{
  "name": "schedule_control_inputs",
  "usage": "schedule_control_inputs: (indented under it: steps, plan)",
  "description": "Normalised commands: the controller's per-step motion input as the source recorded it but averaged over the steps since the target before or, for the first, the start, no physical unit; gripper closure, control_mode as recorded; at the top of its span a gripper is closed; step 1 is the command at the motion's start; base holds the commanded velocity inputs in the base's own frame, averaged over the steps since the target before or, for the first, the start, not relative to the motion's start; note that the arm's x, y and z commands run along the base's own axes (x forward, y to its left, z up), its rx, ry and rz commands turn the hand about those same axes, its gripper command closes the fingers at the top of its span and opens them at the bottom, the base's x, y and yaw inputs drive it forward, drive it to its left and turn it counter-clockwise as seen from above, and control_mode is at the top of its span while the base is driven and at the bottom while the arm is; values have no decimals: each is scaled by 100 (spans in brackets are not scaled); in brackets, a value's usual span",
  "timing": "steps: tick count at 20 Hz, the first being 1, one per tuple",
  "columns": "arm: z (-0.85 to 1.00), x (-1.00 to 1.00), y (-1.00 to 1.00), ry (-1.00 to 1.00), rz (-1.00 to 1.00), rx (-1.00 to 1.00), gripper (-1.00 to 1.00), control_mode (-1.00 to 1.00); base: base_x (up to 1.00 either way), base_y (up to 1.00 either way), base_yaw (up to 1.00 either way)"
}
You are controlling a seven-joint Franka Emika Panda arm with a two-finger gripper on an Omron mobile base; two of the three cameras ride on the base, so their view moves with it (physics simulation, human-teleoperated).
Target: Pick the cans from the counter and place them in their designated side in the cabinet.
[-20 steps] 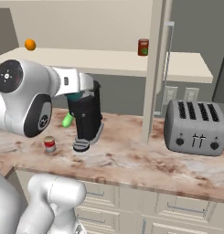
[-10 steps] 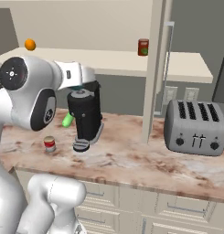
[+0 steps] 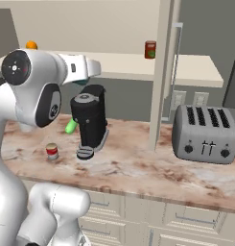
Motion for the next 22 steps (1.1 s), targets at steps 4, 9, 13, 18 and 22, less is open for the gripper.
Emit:
schedule_control_inputs:
  steps: [4,9,13,18,22]
  plan:
    - [7,16,0,-9,0,0,100,-100,0,0,0]
    - [3,21,0,-7,0,0,100,-100,0,0,0]
    - [1,30,0,0,0,0,100,-100,0,0,0]
    - [4,26,-4,0,0,0,100,-100,0,0,0]
    - [2,24,-9,0,0,0,100,-100,0,0,0]
